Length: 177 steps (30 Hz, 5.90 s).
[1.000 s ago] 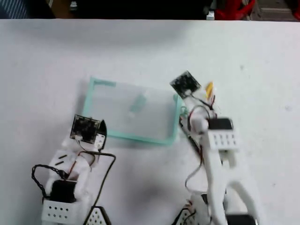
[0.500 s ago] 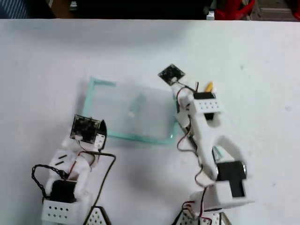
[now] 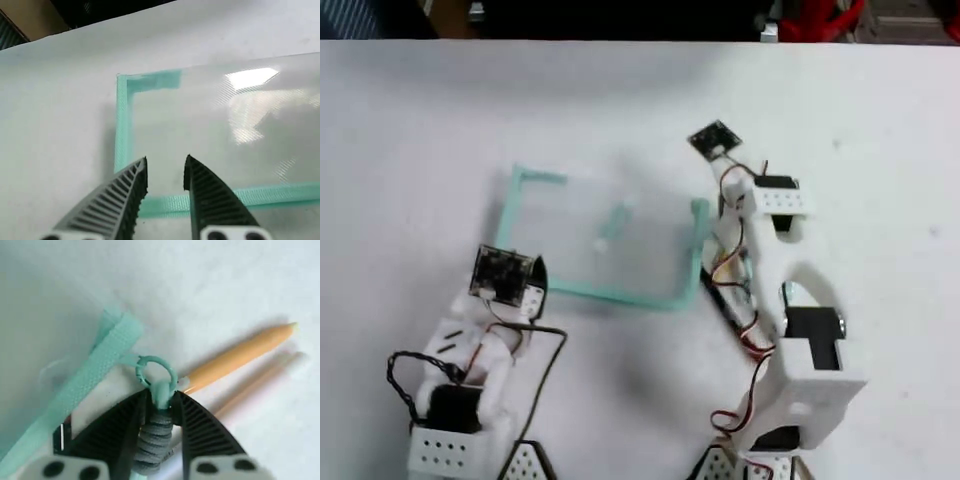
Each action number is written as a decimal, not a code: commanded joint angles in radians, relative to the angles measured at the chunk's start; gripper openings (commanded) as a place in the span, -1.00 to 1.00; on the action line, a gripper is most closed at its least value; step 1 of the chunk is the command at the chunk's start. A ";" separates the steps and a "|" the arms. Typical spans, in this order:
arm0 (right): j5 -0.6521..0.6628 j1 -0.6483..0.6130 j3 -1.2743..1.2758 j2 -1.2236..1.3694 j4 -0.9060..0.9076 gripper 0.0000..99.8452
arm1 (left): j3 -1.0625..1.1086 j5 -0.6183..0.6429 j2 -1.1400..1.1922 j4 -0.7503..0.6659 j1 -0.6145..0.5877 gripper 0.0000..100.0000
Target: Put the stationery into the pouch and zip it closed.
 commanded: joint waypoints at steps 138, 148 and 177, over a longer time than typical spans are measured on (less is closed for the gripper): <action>0.236 -0.292 -0.054 -1.267 0.699 -0.97 | -0.624 -0.229 -0.004 0.512 0.433 -0.46; 0.511 -0.272 0.195 -1.557 0.707 -0.97 | -0.671 -0.307 -0.004 0.506 0.441 -0.46; 0.153 -0.338 0.285 -1.403 0.289 -0.97 | -0.459 -0.224 -0.010 0.322 0.651 -0.79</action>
